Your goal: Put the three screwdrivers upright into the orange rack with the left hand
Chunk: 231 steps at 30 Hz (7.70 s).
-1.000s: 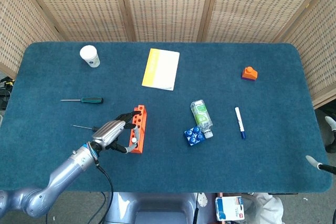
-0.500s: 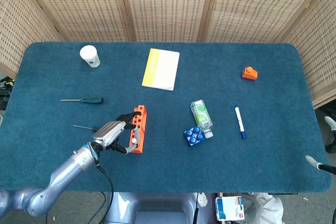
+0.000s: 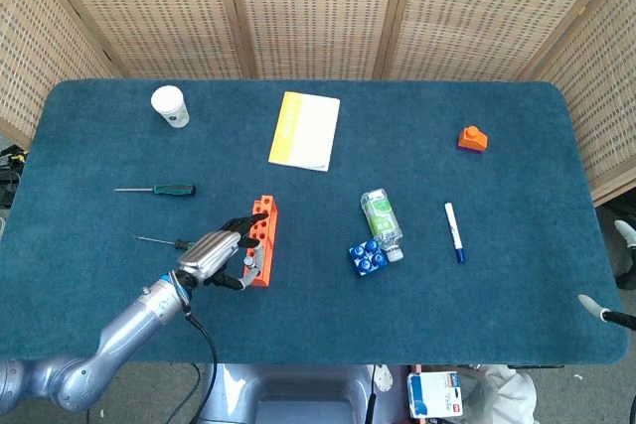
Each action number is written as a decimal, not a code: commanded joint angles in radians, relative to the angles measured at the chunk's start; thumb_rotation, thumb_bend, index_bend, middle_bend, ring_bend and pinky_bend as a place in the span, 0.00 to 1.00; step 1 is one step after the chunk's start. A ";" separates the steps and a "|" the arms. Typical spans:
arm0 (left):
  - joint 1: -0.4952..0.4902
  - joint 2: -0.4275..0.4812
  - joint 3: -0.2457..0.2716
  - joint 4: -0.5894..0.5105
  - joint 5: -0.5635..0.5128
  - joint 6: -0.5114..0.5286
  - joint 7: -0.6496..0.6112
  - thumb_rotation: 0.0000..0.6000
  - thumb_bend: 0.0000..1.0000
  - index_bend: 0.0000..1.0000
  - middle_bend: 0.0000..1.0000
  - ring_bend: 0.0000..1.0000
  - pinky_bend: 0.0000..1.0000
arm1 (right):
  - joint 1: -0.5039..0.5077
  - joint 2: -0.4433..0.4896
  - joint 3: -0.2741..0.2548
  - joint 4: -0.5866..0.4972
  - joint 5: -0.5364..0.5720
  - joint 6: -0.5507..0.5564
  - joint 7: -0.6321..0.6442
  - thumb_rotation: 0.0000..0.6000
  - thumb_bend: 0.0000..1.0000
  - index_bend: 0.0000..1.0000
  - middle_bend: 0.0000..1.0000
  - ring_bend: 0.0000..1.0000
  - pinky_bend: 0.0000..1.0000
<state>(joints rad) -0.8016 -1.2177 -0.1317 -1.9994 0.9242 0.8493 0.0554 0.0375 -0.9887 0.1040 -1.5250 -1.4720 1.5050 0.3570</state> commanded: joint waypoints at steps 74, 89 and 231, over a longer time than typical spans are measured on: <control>0.133 -0.313 0.054 0.600 0.051 0.098 0.306 1.00 0.19 0.49 0.00 0.00 0.00 | 0.015 -0.011 0.005 -0.002 0.025 -0.033 -0.046 1.00 0.00 0.00 0.00 0.00 0.00; 0.123 -0.332 0.040 0.617 0.002 0.086 0.377 1.00 0.20 0.50 0.00 0.00 0.00 | 0.017 -0.013 0.006 -0.004 0.028 -0.039 -0.052 1.00 0.00 0.00 0.00 0.00 0.00; 0.061 -0.122 -0.120 0.411 0.475 0.055 -1.121 1.00 0.41 0.67 0.00 0.00 0.00 | 0.024 -0.015 0.028 0.004 0.088 -0.083 -0.049 1.00 0.00 0.00 0.00 0.00 0.00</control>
<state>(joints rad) -0.7406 -1.3395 -0.2512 -1.5884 1.3999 0.9042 -1.0663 0.0618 -1.0040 0.1321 -1.5207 -1.3838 1.4214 0.3080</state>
